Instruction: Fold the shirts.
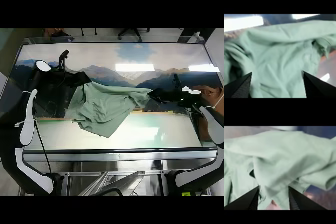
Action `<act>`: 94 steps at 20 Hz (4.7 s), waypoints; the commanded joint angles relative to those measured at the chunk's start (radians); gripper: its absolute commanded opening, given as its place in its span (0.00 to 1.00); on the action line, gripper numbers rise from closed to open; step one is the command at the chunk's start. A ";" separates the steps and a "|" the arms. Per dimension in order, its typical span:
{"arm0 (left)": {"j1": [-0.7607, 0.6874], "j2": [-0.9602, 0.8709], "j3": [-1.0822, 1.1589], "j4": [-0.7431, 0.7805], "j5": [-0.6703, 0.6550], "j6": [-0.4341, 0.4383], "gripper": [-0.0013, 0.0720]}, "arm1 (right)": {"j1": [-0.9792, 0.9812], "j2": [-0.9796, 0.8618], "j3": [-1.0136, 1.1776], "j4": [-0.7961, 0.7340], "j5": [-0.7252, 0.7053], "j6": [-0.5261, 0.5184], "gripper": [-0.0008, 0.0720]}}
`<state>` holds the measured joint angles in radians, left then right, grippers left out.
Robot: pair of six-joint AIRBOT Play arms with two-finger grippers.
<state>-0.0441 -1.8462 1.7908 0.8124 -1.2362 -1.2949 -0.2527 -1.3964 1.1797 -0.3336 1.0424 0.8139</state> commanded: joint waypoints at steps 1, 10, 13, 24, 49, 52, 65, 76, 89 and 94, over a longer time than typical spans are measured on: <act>0.039 0.043 0.031 0.009 -0.239 -0.109 0.96 | -0.080 0.000 0.060 -0.030 0.130 0.014 0.71; -0.140 0.493 -0.868 0.039 -0.042 -0.154 0.96 | -0.186 0.006 0.082 -0.086 0.238 0.023 0.73; -0.261 0.551 -1.085 -0.097 0.253 -0.153 0.96 | -0.186 0.006 0.082 -0.086 0.238 0.023 0.73; -0.321 0.361 -0.995 -0.100 0.389 -0.092 0.04 | -0.186 0.006 0.082 -0.097 0.260 0.023 0.73; 0.369 0.487 -0.770 0.337 0.022 0.049 0.04 | 0.274 -0.014 -0.061 -0.439 0.301 0.028 0.72; 0.369 0.487 -0.770 0.336 0.000 0.049 0.04 | 0.308 -0.013 -0.061 -0.350 0.303 0.027 0.34; 0.511 0.856 0.309 -0.232 -0.150 0.011 0.04 | -0.068 0.560 0.543 0.556 0.136 -0.048 0.04; 0.495 0.919 -0.002 -0.262 -0.255 0.006 0.04 | -0.107 0.642 0.521 0.048 0.121 0.407 0.04; 0.356 0.761 0.331 -0.258 -0.290 -0.031 0.04 | -0.107 0.731 0.493 0.222 0.075 0.159 0.04; 0.385 0.785 0.119 -0.257 -0.167 0.060 0.04 | -0.107 0.678 0.493 0.237 -0.040 -0.019 0.04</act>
<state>0.3283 -1.0637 2.0029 0.5518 -1.4822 -1.2945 -0.3595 -0.6865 1.6737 -0.1101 1.0779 0.9146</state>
